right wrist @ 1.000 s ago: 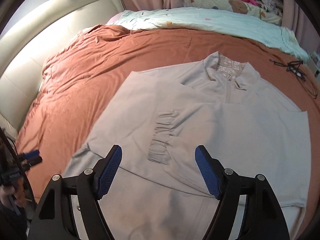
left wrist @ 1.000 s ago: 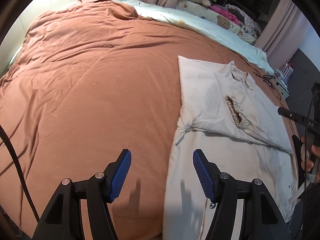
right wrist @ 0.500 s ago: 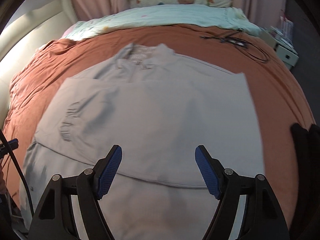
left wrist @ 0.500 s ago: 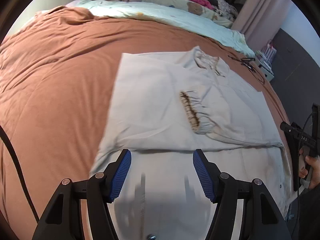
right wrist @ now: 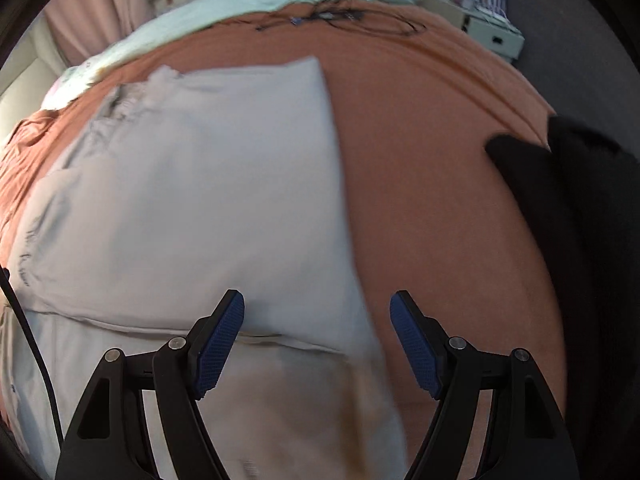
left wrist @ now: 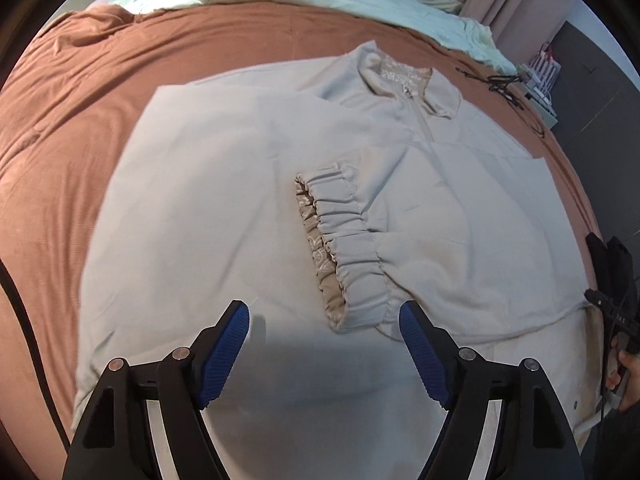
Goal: Fold large clothes
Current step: 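Grasp the sleeve cuff with the left tool, straighten it, release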
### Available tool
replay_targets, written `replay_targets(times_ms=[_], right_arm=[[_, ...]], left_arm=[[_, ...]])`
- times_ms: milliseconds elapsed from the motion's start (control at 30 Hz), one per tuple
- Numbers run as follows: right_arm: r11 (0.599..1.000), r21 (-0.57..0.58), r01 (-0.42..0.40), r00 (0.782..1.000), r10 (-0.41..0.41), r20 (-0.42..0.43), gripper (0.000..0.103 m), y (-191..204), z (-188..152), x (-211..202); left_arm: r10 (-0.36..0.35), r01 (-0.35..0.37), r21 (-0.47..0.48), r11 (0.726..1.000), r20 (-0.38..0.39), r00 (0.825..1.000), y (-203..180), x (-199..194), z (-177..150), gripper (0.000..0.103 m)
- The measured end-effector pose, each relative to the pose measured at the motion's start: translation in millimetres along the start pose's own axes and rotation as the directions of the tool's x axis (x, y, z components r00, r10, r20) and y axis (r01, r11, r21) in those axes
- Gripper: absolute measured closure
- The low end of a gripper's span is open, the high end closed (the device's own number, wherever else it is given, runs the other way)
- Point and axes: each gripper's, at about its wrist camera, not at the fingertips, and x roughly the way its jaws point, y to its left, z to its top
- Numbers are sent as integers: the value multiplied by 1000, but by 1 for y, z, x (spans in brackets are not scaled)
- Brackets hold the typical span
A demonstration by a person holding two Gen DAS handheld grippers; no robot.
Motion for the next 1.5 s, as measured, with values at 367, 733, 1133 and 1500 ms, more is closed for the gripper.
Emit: replay_targets(times_ms=[367,733,1133,1500], right_arm=[[1000,-12,-1,1000,1,-12,32,-1,13,40],[1000,1,8,1000,-8,-18,32,-3,5,29],[997,22,-74,996,73,42,32,-21,-6,-24],[993,-25,-117,988,118,98,32,-37,-52,-70]], left_arm=[[-18,18,23,1000,8,1000,-18,30,7,68],[12,-14,72,997,27,1000,-18,6,-8,88],[39,-40,39,998,25,999,-5,-11,-6,49],[44,-46,16,999,97,994,18,-86,-51,39]])
